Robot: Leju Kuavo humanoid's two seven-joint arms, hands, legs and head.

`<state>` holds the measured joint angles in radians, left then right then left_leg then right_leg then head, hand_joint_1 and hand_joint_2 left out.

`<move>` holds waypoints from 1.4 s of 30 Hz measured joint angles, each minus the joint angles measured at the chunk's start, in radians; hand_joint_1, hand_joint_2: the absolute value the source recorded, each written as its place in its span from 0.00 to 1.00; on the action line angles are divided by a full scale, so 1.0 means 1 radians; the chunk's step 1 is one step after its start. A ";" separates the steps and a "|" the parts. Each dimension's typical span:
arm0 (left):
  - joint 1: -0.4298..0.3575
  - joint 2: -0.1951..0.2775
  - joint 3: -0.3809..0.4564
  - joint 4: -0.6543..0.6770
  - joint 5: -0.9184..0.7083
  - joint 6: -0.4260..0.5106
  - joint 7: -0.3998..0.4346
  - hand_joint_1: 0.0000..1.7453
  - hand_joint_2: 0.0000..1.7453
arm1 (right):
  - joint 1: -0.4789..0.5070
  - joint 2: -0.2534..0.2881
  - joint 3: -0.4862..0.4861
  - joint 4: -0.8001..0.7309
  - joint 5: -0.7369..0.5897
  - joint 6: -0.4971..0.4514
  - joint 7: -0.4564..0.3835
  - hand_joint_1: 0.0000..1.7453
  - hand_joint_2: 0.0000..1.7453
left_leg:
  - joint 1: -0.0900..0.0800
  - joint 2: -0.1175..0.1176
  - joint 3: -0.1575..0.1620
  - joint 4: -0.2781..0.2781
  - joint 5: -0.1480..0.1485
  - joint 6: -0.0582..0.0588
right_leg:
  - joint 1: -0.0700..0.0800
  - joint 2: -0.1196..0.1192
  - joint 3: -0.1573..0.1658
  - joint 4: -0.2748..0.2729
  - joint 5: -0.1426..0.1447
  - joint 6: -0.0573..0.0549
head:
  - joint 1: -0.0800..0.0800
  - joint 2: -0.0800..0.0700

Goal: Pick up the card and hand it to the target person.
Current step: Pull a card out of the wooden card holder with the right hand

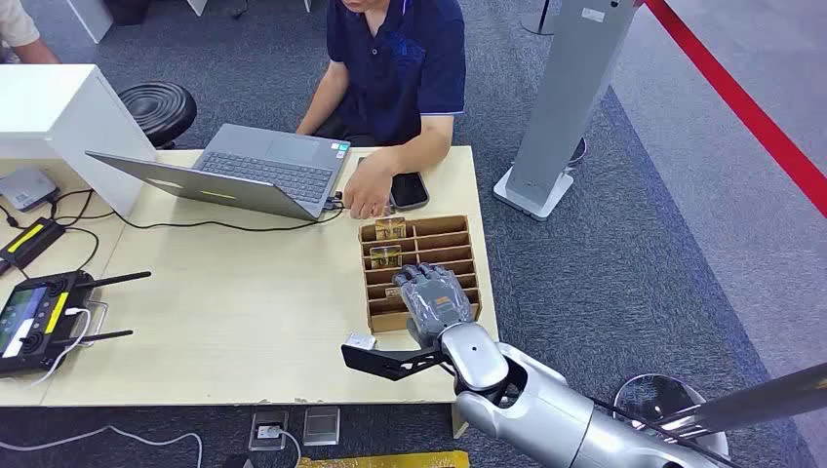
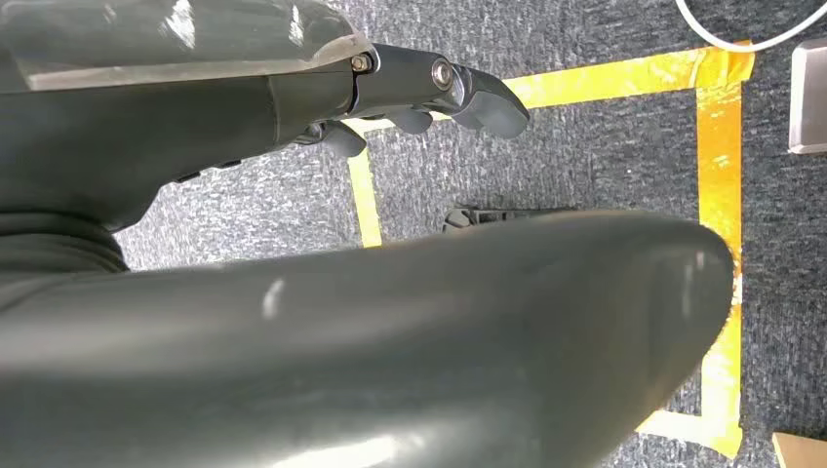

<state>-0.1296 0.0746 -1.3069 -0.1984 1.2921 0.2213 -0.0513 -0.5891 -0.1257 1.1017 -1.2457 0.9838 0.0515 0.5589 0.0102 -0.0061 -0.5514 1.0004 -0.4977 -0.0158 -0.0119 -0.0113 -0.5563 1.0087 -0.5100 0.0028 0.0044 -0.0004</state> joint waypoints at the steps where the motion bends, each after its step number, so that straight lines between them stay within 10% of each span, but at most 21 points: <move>1: 0.000 0.000 0.000 0.000 0.000 0.000 0.000 0.00 0.00 | 0.000 0.001 0.000 0.002 -0.001 -0.002 -0.001 0.38 1.00 | 0.000 0.000 0.000 0.000 0.000 0.000 | 0.000 0.000 0.000 0.000 0.000 0.000 | 0.000 0.000; 31: 0.001 -0.003 0.000 0.000 0.006 0.000 -0.001 0.00 0.00 | -0.035 0.035 -0.006 0.145 -0.037 -0.063 -0.023 0.83 1.00 | 0.000 0.000 0.000 0.000 0.000 0.000 | 0.000 0.000 0.000 0.000 0.000 0.000 | 0.001 0.000; 35: 0.001 -0.003 0.000 0.000 0.006 0.000 -0.004 0.00 1.00 | -0.037 0.037 -0.006 0.150 -0.035 -0.068 -0.022 0.84 1.00 | 0.000 0.000 0.000 0.000 0.000 0.000 | 0.000 0.000 0.000 0.000 0.000 0.000 | 0.000 0.000; 42: 0.001 -0.003 0.000 0.000 -0.001 0.000 -0.010 0.00 1.00 | -0.039 0.038 -0.006 0.154 -0.039 -0.079 -0.023 0.84 1.00 | 0.000 0.000 0.000 0.000 0.000 0.000 | 0.000 0.000 0.000 0.000 0.000 0.000 | 0.001 0.000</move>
<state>-0.1281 0.0713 -1.3073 -0.1984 1.2908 0.2216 -0.0618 -0.6282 -0.0877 1.0959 -1.0912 0.9447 -0.0273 0.5363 0.0102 -0.0062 -0.5515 1.0004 -0.4976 -0.0158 -0.0119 -0.0113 -0.5562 1.0087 -0.5100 0.0028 0.0052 -0.0004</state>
